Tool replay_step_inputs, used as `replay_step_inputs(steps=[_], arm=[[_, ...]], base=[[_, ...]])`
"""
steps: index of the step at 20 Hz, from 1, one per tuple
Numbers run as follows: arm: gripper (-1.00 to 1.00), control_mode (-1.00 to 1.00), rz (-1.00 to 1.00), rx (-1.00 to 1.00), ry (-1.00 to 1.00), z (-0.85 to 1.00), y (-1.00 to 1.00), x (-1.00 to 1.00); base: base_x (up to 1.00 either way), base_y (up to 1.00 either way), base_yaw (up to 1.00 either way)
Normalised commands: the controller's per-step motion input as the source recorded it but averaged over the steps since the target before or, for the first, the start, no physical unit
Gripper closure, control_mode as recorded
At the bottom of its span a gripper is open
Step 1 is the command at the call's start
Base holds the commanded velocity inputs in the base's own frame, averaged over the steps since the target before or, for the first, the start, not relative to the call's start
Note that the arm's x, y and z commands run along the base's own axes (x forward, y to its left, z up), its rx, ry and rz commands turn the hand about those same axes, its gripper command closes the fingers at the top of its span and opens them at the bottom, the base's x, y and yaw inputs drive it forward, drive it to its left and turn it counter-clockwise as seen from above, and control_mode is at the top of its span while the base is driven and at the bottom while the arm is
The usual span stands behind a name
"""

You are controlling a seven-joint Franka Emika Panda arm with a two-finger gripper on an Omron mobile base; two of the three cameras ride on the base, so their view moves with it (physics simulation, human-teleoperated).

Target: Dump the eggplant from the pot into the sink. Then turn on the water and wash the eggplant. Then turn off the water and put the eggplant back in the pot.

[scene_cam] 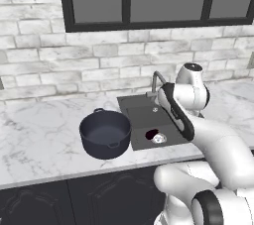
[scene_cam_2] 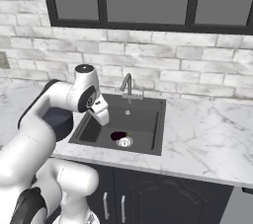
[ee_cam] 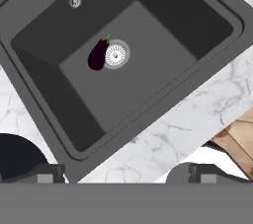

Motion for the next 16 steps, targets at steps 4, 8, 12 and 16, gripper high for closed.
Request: replay_step_inputs(steps=[4, 8, 12, 16], arm=[[-1.0, -1.0, -0.13, -0.04, 0.01, -0.39, 0.0, 0.47], [-1.0, -1.0, -0.12, -0.01, 0.04, -0.38, 0.0, 0.43], [-1.0, -1.0, -0.09, 0.0, 0.07, -0.38, 0.0, 0.31], [-1.0, -1.0, -0.07, 0.0, 0.1, -0.35, 0.0, 0.26]], base=[[0.0, 0.0, 0.0], [0.0, 0.0, 0.0], [0.0, 0.0, 0.0], [0.0, 0.0, 0.0]])
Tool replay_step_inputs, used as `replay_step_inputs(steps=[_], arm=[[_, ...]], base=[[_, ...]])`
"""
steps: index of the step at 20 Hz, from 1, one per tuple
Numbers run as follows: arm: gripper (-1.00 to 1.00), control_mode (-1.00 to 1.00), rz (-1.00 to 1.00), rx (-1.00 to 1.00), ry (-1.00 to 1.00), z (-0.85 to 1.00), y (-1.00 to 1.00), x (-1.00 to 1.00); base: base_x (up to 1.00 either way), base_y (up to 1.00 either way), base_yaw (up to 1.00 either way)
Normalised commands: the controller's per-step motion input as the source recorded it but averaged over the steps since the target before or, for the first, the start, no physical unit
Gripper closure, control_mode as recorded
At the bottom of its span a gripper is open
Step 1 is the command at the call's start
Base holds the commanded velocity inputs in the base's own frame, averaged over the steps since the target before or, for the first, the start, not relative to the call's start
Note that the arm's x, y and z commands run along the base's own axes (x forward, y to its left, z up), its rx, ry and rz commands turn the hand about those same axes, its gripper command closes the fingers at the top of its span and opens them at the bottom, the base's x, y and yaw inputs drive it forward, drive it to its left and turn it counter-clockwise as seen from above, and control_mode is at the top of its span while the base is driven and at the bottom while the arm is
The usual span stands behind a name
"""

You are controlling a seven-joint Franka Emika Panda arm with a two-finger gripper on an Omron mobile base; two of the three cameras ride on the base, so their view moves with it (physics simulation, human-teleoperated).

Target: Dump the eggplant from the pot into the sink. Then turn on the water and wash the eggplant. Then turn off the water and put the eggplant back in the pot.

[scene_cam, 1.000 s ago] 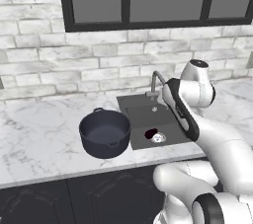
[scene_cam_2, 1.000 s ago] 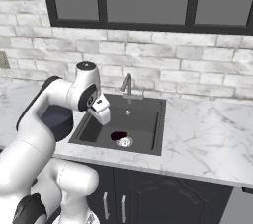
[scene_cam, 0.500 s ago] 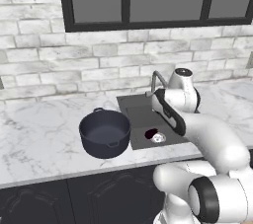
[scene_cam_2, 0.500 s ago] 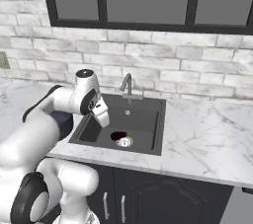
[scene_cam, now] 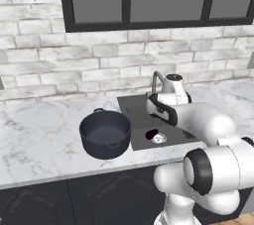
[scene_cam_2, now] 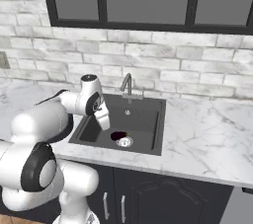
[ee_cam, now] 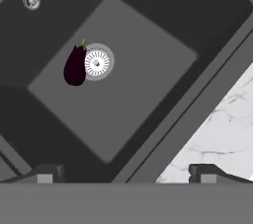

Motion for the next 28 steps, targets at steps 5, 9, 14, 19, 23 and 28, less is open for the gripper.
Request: replay_step_inputs(steps=[5, 9, 14, 19, 23, 28], arm=[[-1.0, -1.0, -0.02, 0.0, 0.12, -0.38, 0.0, 0.2], [-1.0, -1.0, 0.0, 0.0, 0.1, -0.39, 0.0, 0.16], [-1.0, -1.0, 0.0, 0.0, 0.05, -0.33, 0.0, 0.16], [-1.0, -1.0, 0.0, 0.0, 0.01, -0.31, 0.0, 0.2], [-1.0, -1.0, 0.0, 0.0, 0.0, -0.3, -0.04, 0.18], [-1.0, -1.0, 0.0, 0.0, 0.0, -0.28, -0.11, 0.14]], base=[[0.0, 0.0, 0.0], [0.0, 0.0, 0.0], [0.0, 0.0, 0.0], [0.0, 0.0, 0.0], [0.0, 0.0, 0.0], [0.0, 0.0, 0.0]])
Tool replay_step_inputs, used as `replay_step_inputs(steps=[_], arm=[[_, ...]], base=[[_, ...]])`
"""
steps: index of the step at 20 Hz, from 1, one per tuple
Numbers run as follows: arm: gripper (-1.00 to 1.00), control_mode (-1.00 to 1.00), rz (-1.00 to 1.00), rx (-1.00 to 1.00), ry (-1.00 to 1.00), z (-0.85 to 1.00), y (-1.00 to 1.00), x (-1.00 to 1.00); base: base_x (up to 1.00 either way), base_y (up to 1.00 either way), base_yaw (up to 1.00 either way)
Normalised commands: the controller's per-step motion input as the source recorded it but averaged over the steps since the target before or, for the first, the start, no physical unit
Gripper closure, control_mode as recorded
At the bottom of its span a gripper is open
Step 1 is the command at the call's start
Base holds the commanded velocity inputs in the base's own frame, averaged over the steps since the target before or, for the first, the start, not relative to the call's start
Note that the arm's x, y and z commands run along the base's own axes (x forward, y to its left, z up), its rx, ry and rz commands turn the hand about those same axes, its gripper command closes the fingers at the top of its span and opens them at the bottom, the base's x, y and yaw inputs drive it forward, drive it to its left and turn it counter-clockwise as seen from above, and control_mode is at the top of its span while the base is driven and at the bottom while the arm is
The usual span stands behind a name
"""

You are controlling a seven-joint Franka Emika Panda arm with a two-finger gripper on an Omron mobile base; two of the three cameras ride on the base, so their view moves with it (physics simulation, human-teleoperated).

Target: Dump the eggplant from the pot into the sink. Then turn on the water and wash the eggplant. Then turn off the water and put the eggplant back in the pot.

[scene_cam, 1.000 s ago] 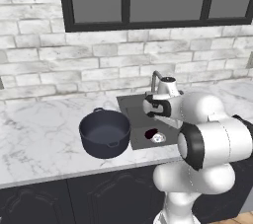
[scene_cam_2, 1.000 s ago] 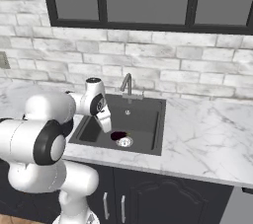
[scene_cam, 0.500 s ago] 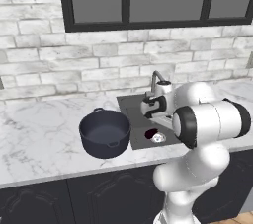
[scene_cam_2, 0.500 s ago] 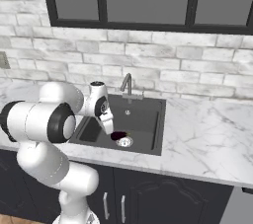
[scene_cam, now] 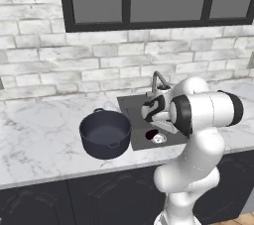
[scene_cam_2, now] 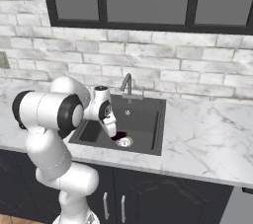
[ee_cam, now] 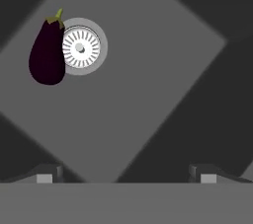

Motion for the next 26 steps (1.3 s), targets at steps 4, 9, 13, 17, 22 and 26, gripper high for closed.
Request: replay_step_inputs(steps=[4, 9, 13, 17, 22, 26], arm=[[-1.0, -1.0, 0.0, 0.0, 0.0, -0.27, -0.09, 0.2], [-1.0, -1.0, 0.0, 0.0, 0.0, -0.23, 0.0, 0.2], [-1.0, -1.0, 0.0, 0.0, 0.01, -0.27, 0.0, 0.23], [-1.0, -1.0, 0.0, 0.0, 0.01, -0.25, -0.01, 0.25], [-1.0, -1.0, 0.0, 0.0, 0.01, -0.21, -0.04, 0.29], [-1.0, -1.0, 0.0, 0.0, 0.01, -0.22, -0.01, 0.3]], base=[[0.0, 0.0, 0.0], [0.0, 0.0, 0.0], [0.0, 0.0, 0.0], [0.0, 0.0, 0.0], [0.0, 0.0, 0.0], [0.0, 0.0, 0.0]])
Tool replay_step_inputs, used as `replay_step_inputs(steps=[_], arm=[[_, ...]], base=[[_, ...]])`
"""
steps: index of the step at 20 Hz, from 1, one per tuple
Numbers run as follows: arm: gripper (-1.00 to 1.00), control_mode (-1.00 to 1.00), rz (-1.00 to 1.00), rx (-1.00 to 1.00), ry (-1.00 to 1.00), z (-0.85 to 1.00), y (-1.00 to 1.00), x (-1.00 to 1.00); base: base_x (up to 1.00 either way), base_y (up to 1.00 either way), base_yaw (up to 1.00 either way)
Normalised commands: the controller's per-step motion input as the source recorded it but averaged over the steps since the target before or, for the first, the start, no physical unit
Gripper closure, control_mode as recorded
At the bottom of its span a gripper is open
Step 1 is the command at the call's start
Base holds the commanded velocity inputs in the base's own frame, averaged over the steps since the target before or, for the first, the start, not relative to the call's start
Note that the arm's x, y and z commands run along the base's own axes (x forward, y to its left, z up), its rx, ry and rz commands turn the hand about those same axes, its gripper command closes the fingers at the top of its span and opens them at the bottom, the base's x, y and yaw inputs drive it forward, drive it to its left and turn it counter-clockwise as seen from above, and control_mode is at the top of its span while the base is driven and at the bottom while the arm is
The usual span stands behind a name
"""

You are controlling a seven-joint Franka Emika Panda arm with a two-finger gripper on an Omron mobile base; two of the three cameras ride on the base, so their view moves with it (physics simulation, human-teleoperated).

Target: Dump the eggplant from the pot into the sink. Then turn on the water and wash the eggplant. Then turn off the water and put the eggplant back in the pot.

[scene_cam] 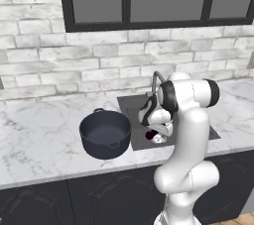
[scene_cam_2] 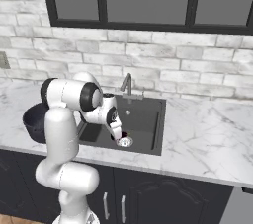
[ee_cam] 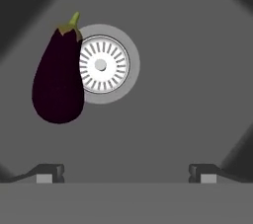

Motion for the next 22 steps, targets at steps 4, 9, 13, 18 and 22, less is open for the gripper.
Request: replay_step_inputs(steps=[4, 9, 13, 18, 22], arm=[[-1.0, -1.0, 0.0, 0.0, 0.02, -0.23, 0.0, 0.25], [-1.0, -1.0, 0.0, 0.0, 0.02, -0.27, -0.02, 0.24], [-1.0, -1.0, 0.0, 0.0, 0.0, -0.25, -0.02, 0.26], [-1.0, -1.0, 0.0, 0.0, 0.0, -0.2, 0.0, 0.27], [-1.0, -1.0, 0.01, 0.0, 0.0, -0.23, 0.0, 0.25]], base=[[0.0, 0.0, 0.0], [0.0, 0.0, 0.0], [0.0, 0.0, 0.0], [0.0, 0.0, 0.0], [0.0, 0.0, 0.0]])
